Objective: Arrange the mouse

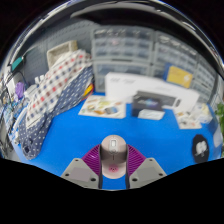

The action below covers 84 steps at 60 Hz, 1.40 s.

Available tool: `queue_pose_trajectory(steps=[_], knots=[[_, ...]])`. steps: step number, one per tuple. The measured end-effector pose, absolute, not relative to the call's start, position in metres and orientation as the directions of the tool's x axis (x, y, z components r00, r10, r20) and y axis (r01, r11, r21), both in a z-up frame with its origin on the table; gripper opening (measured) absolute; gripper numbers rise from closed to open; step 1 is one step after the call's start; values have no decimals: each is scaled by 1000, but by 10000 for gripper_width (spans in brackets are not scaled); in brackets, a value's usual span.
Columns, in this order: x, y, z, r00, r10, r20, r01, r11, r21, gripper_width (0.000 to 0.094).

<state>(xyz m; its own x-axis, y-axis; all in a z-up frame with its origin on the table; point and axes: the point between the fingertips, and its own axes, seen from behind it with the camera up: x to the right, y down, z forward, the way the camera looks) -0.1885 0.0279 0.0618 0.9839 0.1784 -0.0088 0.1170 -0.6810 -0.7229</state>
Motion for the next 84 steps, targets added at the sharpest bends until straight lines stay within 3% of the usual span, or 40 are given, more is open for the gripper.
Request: queue_pose_trajectory(steps=[11,14,20,29,44,53,59,67,69,70,71,82,84], knots=[[-13,50,185,992,115,50,103,-512,-853,303],[25,45,204,995,64,76,96,-438,-894,303],[123,64,243,995,29,91,95,-432,-897,304],[218,70,208,994,-25,104,78,-491,-867,302],[265,60,68,999,-15,36,16,-678,-735,302],[268,49,9,1000,13,28,29,-754,-656,305],[270,40,-14,999,29,41,48,-786,-617,311],[270,43,-15,1000,-5,-11,-11,-762,-648,323],[270,43,-14,1000,-12,-19,-21,-759,-650,345],[270,44,-14,1000,-12,-19,-22,-757,-653,404],[270,44,-15,1000,-10,-17,-19,-758,-653,372],[270,44,-15,999,-26,-21,-33,-775,-631,475],[272,44,-17,1000,-26,-11,-27,-784,-620,568]])
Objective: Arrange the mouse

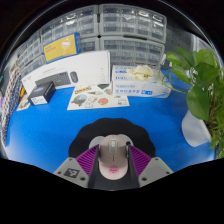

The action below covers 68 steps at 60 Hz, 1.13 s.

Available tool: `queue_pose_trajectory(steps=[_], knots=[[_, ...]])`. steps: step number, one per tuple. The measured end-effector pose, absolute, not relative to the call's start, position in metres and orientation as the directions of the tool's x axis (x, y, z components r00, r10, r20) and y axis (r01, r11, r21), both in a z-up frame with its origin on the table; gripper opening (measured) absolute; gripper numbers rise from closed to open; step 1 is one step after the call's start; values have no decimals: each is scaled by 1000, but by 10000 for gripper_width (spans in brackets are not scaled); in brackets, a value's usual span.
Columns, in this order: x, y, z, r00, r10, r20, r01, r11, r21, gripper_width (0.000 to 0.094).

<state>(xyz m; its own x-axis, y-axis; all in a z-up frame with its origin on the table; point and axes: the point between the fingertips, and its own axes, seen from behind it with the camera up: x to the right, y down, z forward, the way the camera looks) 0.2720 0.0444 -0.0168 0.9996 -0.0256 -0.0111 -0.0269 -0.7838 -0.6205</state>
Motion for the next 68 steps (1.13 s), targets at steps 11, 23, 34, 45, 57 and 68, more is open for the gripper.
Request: queue_pose_trajectory(steps=[11,23,34,45,57,68], knots=[[263,40,27,998,-6,58,32,-775,-632,824],[226,14,130,994,-69,80,11,-685,-728,828],[158,-26,197,996,-81,26,-27,-584,-811,825],[95,-72,216,998,-57,37,-1,-564,-826,830],[42,-106,212,999,-26,24,5,-554,-832,824],[13,-123,206,1000,-11,15,6,-561,-827,826]])
